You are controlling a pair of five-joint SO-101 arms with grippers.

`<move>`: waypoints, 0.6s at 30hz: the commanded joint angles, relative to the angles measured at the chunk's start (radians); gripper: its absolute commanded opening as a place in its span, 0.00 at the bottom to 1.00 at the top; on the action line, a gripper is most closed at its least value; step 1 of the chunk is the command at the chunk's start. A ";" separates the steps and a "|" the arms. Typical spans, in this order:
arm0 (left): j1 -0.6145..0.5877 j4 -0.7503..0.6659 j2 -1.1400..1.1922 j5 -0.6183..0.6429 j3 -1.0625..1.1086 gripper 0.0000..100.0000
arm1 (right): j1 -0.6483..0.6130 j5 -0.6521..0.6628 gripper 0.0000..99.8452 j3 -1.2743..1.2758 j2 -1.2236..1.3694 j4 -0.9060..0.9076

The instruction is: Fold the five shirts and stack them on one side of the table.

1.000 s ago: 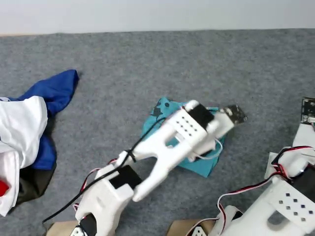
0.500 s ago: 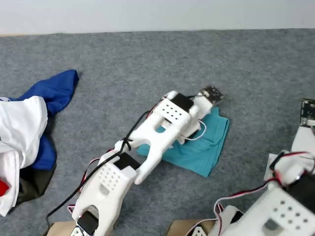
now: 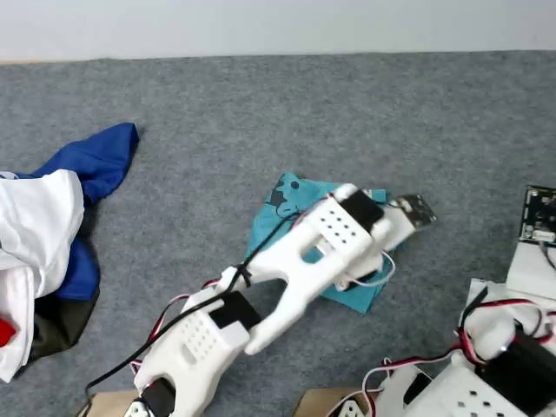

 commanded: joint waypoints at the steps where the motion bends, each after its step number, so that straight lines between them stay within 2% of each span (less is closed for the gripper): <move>1: 0.048 0.035 -0.092 -0.002 -0.022 0.01 | -0.005 -0.011 0.27 -0.091 -0.001 0.033; 5: 0.005 0.017 -0.132 -0.005 -0.031 0.01 | -0.005 -0.009 0.27 -0.091 -0.004 0.035; 12: -0.175 -0.129 -0.074 -0.044 -0.031 0.01 | -0.005 -0.009 0.27 -0.091 -0.005 0.035; 18: -0.199 -0.198 0.017 -0.052 -0.031 0.01 | -0.005 -0.011 0.27 -0.091 -0.005 0.035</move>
